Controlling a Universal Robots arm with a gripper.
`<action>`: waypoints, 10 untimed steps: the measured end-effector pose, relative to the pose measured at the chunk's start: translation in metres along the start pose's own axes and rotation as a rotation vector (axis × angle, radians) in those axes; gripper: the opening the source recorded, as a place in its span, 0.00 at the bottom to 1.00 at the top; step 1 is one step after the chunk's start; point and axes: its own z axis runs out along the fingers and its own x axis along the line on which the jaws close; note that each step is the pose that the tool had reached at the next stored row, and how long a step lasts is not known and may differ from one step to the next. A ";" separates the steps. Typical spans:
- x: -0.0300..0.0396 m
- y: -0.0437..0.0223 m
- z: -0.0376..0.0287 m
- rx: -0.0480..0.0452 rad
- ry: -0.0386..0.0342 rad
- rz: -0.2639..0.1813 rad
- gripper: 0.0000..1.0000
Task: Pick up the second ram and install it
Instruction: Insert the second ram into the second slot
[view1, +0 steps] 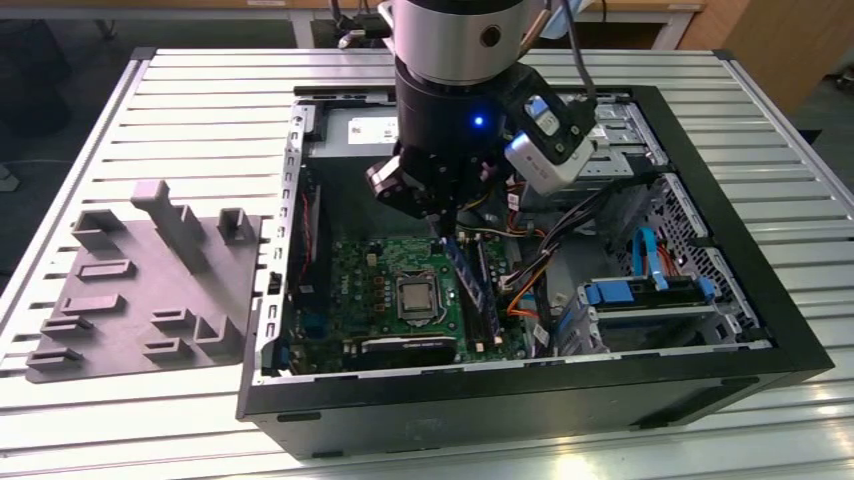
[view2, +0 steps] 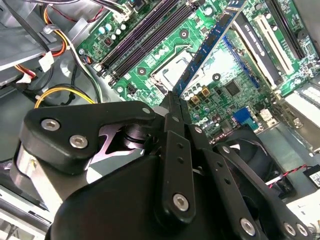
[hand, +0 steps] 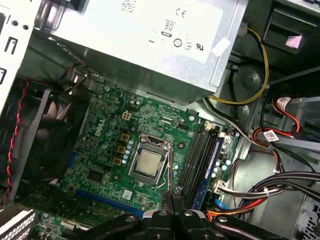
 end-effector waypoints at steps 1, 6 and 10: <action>0.0000 0.0000 0.0000 0.0003 0.0001 0.008 0.11; 0.0000 0.0000 0.0003 0.0021 0.0000 0.057 0.11; 0.0000 0.0000 0.0005 0.0036 -0.0002 0.099 0.11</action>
